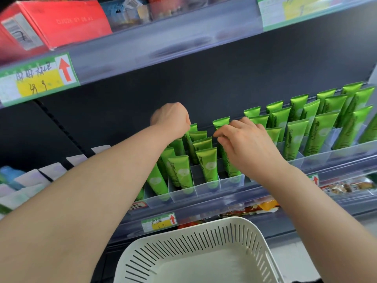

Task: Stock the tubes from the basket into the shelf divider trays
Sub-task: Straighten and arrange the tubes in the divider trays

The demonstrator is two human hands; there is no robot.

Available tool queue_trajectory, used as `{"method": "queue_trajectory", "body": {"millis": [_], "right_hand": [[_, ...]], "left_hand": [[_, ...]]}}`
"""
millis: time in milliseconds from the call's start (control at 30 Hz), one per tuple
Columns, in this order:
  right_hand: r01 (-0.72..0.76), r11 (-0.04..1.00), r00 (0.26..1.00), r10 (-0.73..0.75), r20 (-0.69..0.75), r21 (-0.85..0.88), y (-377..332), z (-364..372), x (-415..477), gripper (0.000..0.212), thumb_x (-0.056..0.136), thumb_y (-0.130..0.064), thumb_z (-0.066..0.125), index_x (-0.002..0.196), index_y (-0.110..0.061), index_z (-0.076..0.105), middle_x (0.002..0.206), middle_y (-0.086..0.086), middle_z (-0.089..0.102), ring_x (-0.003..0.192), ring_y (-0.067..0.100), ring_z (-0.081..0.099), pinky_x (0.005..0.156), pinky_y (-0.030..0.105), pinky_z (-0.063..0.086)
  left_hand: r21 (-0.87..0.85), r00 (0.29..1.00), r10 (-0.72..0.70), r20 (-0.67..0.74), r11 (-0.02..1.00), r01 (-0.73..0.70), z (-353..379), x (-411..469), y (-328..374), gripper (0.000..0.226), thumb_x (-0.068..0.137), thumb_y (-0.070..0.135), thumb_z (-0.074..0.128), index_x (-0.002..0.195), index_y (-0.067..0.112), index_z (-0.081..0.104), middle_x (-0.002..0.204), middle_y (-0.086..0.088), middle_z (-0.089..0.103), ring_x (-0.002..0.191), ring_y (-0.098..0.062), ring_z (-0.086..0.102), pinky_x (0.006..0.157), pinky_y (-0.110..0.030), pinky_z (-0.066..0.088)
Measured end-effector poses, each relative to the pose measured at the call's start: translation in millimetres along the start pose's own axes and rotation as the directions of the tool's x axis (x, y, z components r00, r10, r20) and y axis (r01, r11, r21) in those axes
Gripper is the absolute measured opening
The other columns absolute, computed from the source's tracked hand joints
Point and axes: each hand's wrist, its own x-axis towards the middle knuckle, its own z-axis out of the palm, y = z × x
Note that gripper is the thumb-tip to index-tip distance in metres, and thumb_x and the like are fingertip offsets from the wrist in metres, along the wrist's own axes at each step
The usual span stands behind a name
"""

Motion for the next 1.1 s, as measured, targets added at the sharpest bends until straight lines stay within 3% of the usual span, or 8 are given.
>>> {"method": "queue_trajectory", "body": {"millis": [133,567,633,767,967,1100], "right_hand": [[-0.004,1.000,1.000,0.004,0.000,-0.004,4,2,1,0.023,0.097,-0.025,0.047,0.110,-0.021,0.066,0.097,-0.001,0.065,0.097,0.025,0.052,0.072,0.038,0.038],[0.046,0.999,0.999,-0.046,-0.023,-0.004,-11,-1,1,0.017,0.094,-0.023,0.055,0.105,-0.019,0.067,0.094,0.000,0.066,0.092,0.026,0.053,0.068,0.035,0.036],[0.069,0.998,0.997,-0.069,-0.026,0.009,-22,-1,4,0.017,0.092,-0.024,0.058,0.105,-0.019,0.067,0.094,0.001,0.066,0.092,0.028,0.054,0.069,0.037,0.039],[0.140,0.990,0.987,-0.140,0.074,0.015,-48,-2,13,0.026,0.094,-0.032,0.055,0.116,-0.023,0.064,0.108,-0.003,0.065,0.108,0.025,0.050,0.080,0.040,0.040],[0.218,0.971,0.953,-0.191,0.236,-0.096,-73,16,19,0.022,0.096,-0.027,0.049,0.113,-0.028,0.063,0.109,-0.008,0.063,0.118,0.019,0.041,0.086,0.038,0.032],[0.188,0.973,0.953,-0.149,0.263,-0.132,-77,18,21,0.024,0.094,-0.021,0.052,0.111,-0.030,0.065,0.104,-0.006,0.065,0.117,0.018,0.042,0.089,0.038,0.029]], "left_hand": [[-0.015,0.997,0.033,-0.077,0.999,-0.034,5,4,8,0.013,0.087,0.019,0.063,0.086,0.028,0.073,0.093,0.008,0.070,0.086,-0.021,0.064,0.068,-0.031,0.052],[-0.195,0.996,0.074,-0.055,0.977,-0.083,-20,-10,-10,0.011,0.086,0.025,0.067,0.091,0.030,0.076,0.100,0.016,0.071,0.096,-0.015,0.062,0.074,-0.028,0.044],[-0.202,0.997,0.061,-0.057,0.977,-0.072,-29,-16,-23,0.011,0.085,0.024,0.068,0.090,0.030,0.076,0.092,0.019,0.069,0.094,-0.014,0.062,0.076,-0.028,0.047],[-0.200,0.998,0.061,0.000,0.978,-0.059,-38,-30,-45,0.004,0.079,0.029,0.072,0.079,0.032,0.075,0.070,0.025,0.060,0.082,-0.009,0.062,0.069,-0.026,0.045],[-0.158,0.988,0.109,0.106,0.983,-0.091,-34,-48,-62,0.004,0.076,0.035,0.077,0.075,0.035,0.073,0.076,0.023,0.065,0.085,-0.008,0.062,0.079,-0.031,0.052],[-0.149,0.985,0.116,0.131,0.984,-0.096,-31,-54,-64,0.003,0.077,0.035,0.077,0.079,0.035,0.075,0.075,0.023,0.063,0.087,-0.010,0.061,0.075,-0.028,0.049]]}}
